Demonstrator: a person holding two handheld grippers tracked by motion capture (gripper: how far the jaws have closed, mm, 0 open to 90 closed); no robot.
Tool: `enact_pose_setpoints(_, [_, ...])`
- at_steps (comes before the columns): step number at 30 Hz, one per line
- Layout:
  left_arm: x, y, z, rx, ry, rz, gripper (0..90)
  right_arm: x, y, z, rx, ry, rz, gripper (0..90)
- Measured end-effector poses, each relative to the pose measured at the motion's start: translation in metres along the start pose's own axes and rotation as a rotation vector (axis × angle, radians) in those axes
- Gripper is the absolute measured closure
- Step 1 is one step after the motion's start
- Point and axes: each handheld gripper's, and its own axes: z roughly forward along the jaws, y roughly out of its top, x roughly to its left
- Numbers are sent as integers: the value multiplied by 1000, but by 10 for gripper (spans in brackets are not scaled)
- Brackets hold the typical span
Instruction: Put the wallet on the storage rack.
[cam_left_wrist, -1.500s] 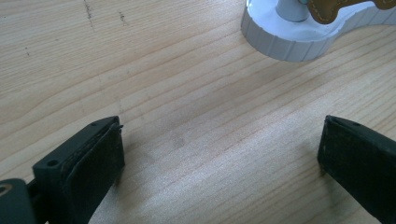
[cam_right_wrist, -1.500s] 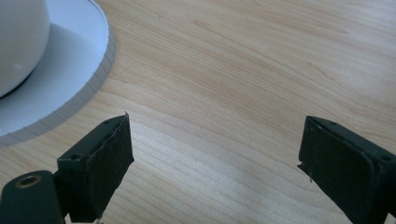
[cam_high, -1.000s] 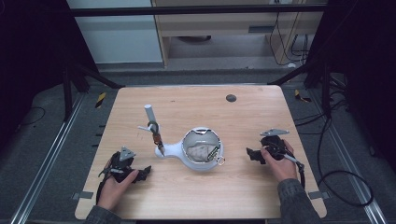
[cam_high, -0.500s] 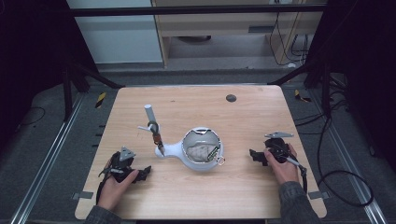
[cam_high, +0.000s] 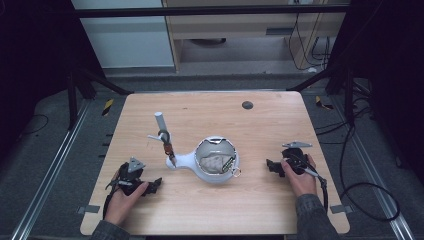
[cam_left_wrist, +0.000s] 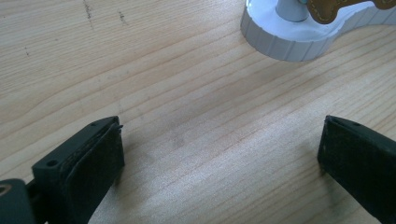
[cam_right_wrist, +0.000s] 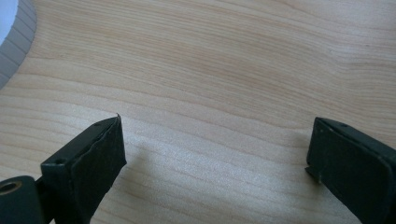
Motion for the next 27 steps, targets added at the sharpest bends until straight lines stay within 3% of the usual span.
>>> enact_pose_setpoints(15, [0, 0, 0, -1, -1, -1, 0, 5, -4, 4, -43, -39, 1, 37])
enact_pose_setpoints(21, [0, 0, 0, -1, -2, -2, 0, 8, -4, 4, -35, -63, -31, 35])
enact_pose_setpoints(27, [0, 0, 0, 0, -4, 0, 0, 12, -8, 1, -34, -50, -38, 36])
